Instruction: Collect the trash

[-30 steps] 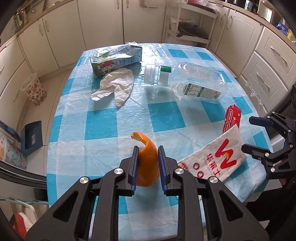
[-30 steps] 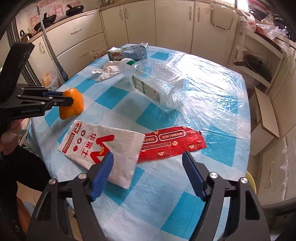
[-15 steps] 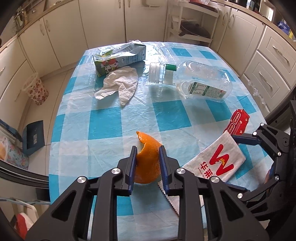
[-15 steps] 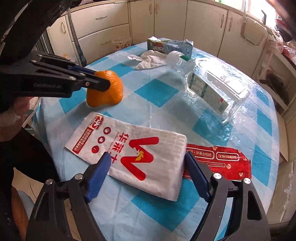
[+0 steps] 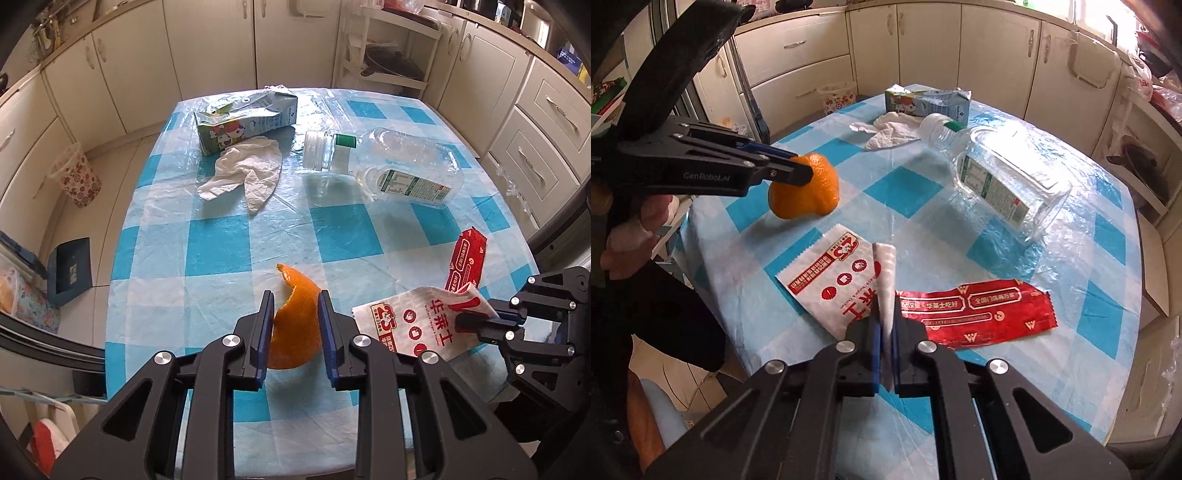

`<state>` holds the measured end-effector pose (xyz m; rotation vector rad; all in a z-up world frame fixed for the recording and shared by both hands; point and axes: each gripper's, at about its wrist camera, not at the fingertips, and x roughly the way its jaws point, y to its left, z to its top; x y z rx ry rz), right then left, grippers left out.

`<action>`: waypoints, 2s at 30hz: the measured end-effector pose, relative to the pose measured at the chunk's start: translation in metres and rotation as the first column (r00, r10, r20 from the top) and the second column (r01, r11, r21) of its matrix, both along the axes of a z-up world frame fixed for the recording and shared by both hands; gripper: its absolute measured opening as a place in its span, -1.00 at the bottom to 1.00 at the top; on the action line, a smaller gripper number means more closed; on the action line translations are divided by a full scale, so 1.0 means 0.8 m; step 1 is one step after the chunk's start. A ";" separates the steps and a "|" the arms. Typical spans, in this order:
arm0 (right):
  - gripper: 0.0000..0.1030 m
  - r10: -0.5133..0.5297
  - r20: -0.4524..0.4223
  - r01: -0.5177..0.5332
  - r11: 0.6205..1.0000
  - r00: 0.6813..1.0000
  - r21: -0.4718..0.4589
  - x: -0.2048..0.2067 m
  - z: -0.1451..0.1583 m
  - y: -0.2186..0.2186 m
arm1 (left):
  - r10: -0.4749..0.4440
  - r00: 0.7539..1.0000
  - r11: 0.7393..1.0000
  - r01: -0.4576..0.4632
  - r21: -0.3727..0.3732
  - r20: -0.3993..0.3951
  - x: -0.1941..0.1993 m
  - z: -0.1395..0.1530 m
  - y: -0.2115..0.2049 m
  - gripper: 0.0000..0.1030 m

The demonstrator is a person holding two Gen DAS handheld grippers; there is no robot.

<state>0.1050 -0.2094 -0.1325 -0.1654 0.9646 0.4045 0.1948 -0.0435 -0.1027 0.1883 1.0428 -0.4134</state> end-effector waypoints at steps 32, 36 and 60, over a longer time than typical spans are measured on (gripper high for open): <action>-0.90 -0.468 0.092 0.458 0.882 0.879 0.114 -0.020 0.073 -0.195 | 0.015 1.000 1.000 -0.015 0.012 -0.027 0.006 0.005 0.012 0.37; -0.90 -0.513 0.081 0.504 0.856 0.854 0.115 -0.021 0.073 -0.213 | 0.004 1.000 0.998 -0.003 0.064 -0.029 0.008 -0.014 -0.004 0.33; -0.89 -0.781 -0.206 0.804 0.592 0.590 0.056 -0.028 -0.047 -0.363 | -0.329 0.940 0.929 0.339 -0.147 0.087 -0.093 0.064 -0.192 -0.82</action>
